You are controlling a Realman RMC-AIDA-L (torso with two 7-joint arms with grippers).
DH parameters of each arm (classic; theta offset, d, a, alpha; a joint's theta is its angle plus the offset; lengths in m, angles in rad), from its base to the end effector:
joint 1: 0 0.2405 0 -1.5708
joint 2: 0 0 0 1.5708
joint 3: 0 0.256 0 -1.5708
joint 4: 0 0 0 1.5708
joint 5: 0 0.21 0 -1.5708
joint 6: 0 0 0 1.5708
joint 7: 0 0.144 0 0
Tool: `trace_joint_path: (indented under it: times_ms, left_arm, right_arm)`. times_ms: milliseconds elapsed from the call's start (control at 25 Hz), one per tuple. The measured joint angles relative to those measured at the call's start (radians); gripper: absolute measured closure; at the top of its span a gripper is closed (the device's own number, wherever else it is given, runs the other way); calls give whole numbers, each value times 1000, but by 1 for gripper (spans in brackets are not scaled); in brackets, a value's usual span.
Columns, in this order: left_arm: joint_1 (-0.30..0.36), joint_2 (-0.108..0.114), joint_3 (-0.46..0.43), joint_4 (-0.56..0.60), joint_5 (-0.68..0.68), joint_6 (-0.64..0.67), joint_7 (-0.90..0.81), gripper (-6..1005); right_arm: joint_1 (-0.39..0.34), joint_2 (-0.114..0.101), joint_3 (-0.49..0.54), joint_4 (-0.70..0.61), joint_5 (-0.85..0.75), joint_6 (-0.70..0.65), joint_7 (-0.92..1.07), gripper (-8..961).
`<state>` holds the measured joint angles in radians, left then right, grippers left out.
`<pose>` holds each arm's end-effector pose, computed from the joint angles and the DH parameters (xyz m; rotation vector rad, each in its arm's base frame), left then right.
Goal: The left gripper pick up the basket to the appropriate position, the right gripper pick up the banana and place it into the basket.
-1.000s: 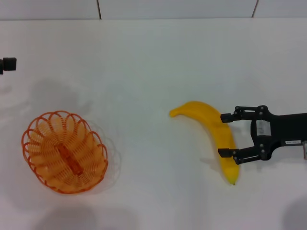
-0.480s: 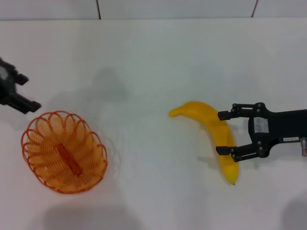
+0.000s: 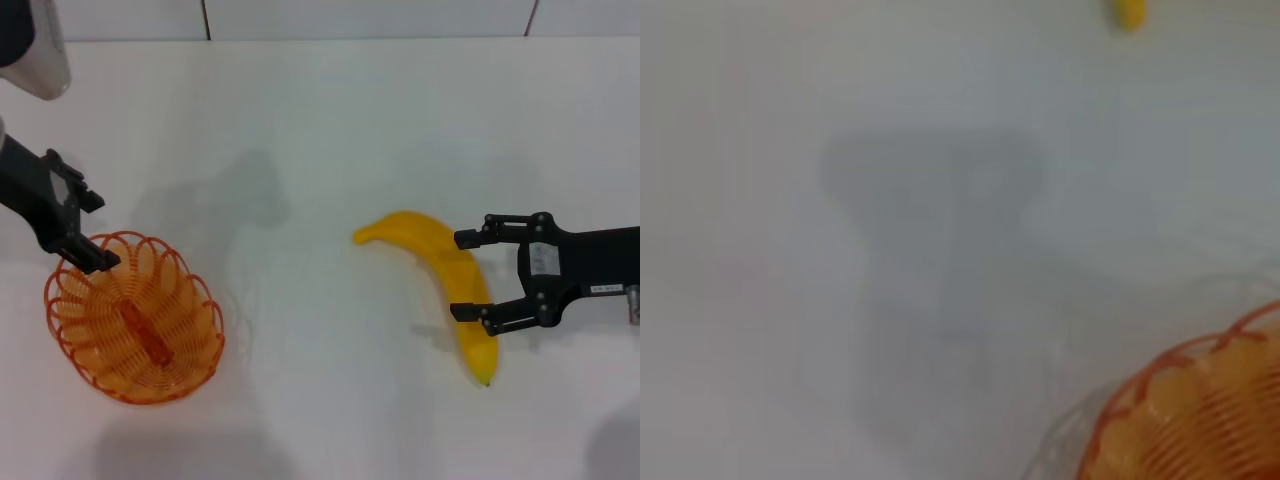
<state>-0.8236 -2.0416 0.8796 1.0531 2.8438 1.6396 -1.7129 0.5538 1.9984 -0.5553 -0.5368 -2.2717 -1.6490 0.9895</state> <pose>-0.2185 0.3955 0.0566 -2.8088 -0.2918 0.6816 0.2980 0.3076 0.0083 -2.9025 0.2044 0.4626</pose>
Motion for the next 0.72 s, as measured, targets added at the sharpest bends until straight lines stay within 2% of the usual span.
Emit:
trace_joint_path:
  times_ms: [240, 520, 720]
  left_arm:
    - [-10, -1, 69, -60, -15, -67, -21, 183]
    - [-22, -2, 111, -98, -26, -119, -52, 185]
    - [-22, -2, 197, -119, -21, -150, -112, 186]
  right_arm:
    - [1, 1, -2, 0, 0, 0, 0, 62]
    - [2, 3, -2, 0, 0, 0, 0, 62]
    - [3, 3, -1, 0, 0, 0, 0, 62]
